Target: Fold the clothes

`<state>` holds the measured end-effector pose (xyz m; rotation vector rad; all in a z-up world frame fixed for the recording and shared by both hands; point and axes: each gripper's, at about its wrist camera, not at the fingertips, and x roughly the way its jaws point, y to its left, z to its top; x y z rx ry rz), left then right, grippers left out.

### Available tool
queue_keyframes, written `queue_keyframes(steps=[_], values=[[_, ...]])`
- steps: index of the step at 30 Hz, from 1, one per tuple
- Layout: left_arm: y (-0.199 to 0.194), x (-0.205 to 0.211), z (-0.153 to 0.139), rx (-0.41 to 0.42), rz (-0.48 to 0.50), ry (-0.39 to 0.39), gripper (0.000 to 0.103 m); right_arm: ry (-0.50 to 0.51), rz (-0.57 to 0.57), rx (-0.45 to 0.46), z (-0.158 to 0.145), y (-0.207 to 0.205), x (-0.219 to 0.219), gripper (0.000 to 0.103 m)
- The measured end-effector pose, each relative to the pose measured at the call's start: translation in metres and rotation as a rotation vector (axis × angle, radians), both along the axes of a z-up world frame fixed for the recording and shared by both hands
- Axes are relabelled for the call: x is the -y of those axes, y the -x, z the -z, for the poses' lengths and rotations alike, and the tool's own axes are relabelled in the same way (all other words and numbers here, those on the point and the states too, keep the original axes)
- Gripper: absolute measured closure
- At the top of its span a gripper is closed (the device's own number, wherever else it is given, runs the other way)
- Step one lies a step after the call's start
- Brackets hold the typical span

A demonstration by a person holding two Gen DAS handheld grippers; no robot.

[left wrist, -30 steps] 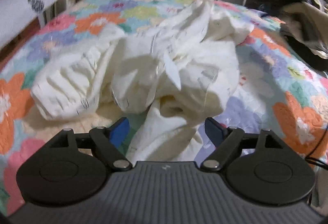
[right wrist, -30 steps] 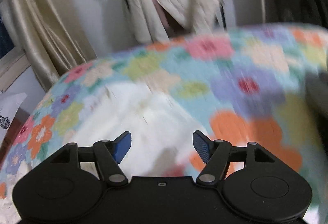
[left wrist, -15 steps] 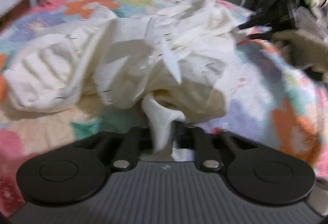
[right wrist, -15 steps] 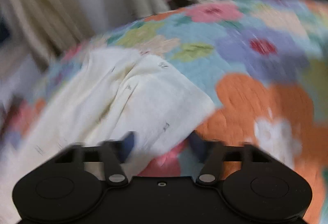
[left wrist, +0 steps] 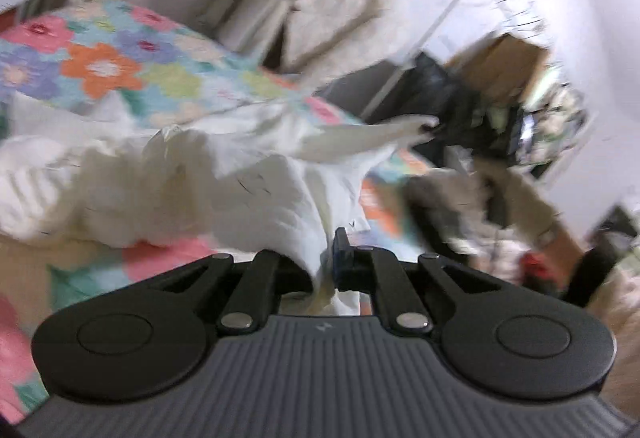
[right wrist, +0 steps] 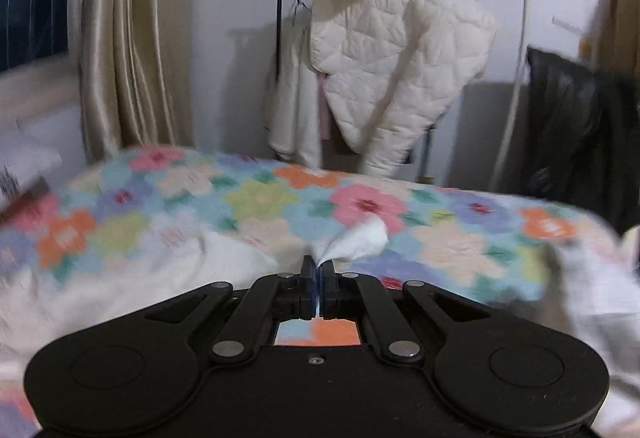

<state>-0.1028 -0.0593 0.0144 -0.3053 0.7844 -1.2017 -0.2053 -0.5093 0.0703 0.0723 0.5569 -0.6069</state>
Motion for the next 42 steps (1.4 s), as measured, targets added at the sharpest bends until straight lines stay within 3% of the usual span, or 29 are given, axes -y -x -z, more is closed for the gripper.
queue_keyframes(steps=[4, 7, 11, 15, 16, 17, 18, 20, 23, 26, 29, 32, 35, 39, 42], values=[[0.025, 0.017, 0.008, -0.058, 0.062, -0.036, 0.096, -0.043, 0.082, -0.086, 0.025, 0.041, 0.003, 0.1], [0.045, 0.039, 0.027, -0.102, 0.084, -0.132, 0.096, -0.103, 0.164, -0.152, 0.065, 0.069, 0.017, 0.101], [0.081, 0.071, 0.054, -0.134, 0.206, -0.238, 0.096, -0.182, 0.263, -0.211, 0.12, 0.092, 0.04, 0.102], [0.095, 0.091, 0.068, -0.173, 0.255, -0.287, 0.096, -0.149, 0.292, -0.31, 0.15, 0.087, 0.044, 0.101], [0.094, 0.093, 0.071, -0.199, 0.258, -0.29, 0.094, -0.132, 0.291, -0.351, 0.156, 0.082, 0.042, 0.099], [0.091, 0.093, 0.074, -0.232, 0.263, -0.297, 0.091, -0.111, 0.292, -0.378, 0.157, 0.078, 0.04, 0.089], [0.088, 0.091, 0.076, -0.258, 0.262, -0.306, 0.091, -0.085, 0.296, -0.39, 0.154, 0.075, 0.036, 0.084], [0.08, 0.083, 0.071, -0.251, 0.231, -0.304, 0.084, -0.038, 0.296, -0.394, 0.143, 0.07, 0.029, 0.061], [0.065, 0.063, 0.046, -0.173, 0.147, -0.26, 0.061, 0.01, 0.265, -0.304, 0.108, 0.073, 0.014, 0.054], [0.048, 0.034, 0.015, -0.075, 0.05, -0.211, 0.049, 0.03, 0.201, -0.232, 0.071, 0.071, -0.006, 0.051], [0.031, 0.011, -0.003, 0.001, -0.053, -0.2, 0.042, -0.053, 0.093, -0.124, 0.035, 0.063, -0.024, 0.045], [-0.002, -0.007, -0.008, 0.025, -0.206, -0.285, 0.039, -0.215, -0.06, -0.028, 0.01, 0.041, -0.034, 0.042], [-0.045, -0.013, -0.01, 0.064, -0.349, -0.408, 0.035, -0.314, -0.207, -0.003, -0.001, -0.007, -0.042, 0.041], [-0.108, -0.012, 0.004, 0.094, -0.433, -0.524, 0.032, -0.34, -0.352, -0.066, 0.0, -0.089, -0.053, 0.04], [-0.15, 0.001, 0.022, 0.143, -0.471, -0.616, 0.032, -0.317, -0.387, -0.138, 0.012, -0.151, -0.045, 0.04]])
